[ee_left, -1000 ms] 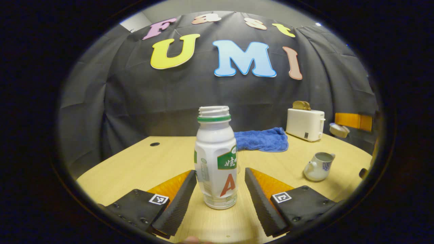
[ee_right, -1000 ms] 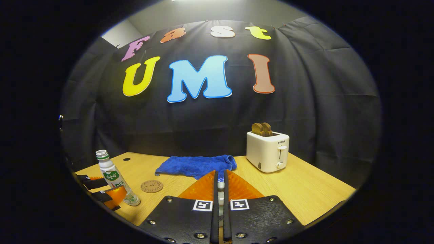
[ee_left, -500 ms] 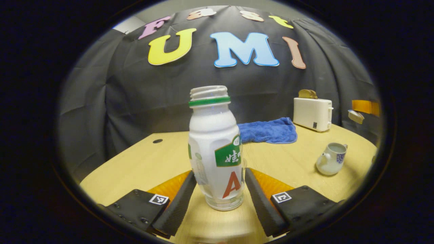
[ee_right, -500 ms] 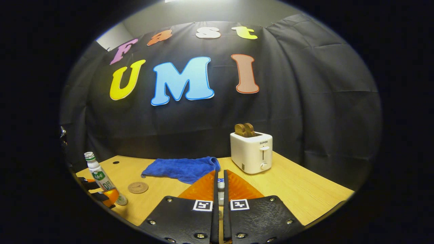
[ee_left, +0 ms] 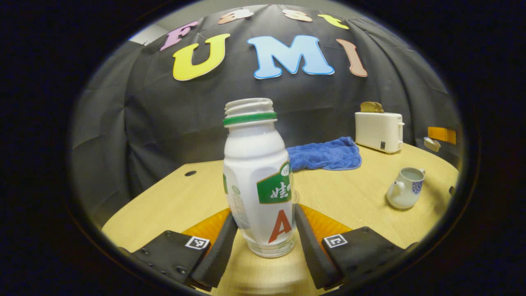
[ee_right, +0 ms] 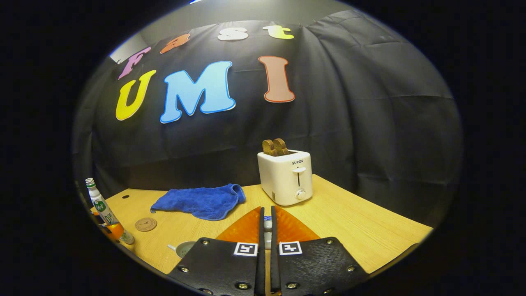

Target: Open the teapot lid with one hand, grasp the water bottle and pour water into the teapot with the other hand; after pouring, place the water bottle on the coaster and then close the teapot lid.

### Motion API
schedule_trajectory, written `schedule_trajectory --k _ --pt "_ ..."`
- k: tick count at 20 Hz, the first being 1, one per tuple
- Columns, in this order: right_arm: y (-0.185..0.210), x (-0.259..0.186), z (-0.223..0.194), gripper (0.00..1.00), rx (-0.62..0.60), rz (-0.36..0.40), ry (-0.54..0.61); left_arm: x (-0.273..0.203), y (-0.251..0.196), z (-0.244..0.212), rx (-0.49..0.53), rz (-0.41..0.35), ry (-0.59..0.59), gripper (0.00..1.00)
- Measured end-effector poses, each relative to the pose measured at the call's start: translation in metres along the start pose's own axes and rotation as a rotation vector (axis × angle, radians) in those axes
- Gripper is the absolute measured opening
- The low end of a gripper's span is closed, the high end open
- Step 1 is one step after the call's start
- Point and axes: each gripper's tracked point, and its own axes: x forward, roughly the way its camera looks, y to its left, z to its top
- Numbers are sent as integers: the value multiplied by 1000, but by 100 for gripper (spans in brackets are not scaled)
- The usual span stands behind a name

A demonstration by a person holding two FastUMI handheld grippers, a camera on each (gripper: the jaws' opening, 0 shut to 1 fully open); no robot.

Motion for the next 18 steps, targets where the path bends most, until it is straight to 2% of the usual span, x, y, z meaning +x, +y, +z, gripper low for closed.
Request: schedule_trajectory --k 1,3,4,5,6,8,10,12,13,14,16,17,18 --pt "-3 0 0 5 6 -6 1 0 -1 0 23 1 6 91" --pt "-8 -1 -4 5 23 -13 10 0 -3 2 82 10 12 80" --pt "-10 0 -6 5 28 -17 13 0 -5 5 111 13 11 91" --pt "-13 1 -6 5 28 -23 14 -1 -8 8 140 15 6 80" --pt "-15 1 -7 5 26 -30 15 -2 -9 11 173 19 0 79" --pt "-18 1 -8 5 28 -39 16 -4 -12 18 250 32 -10 79" --pt "-22 2 -8 5 22 -50 13 -5 -15 24 326 50 -16 91" --pt "-24 1 -7 5 24 -56 9 -7 -17 33 398 67 -27 91" --pt "-26 1 -7 5 28 -60 8 -8 -18 37 436 79 -34 84" --pt "-28 1 -7 5 32 -63 8 -8 -19 41 476 90 -39 91" --pt "-30 1 -6 5 39 -69 5 -9 -24 50 550 105 -46 91" --pt "-31 1 -6 5 41 -72 4 -10 -28 51 585 112 -45 85" --pt "-32 1 -6 5 43 -72 4 -10 -31 53 620 118 -45 91"
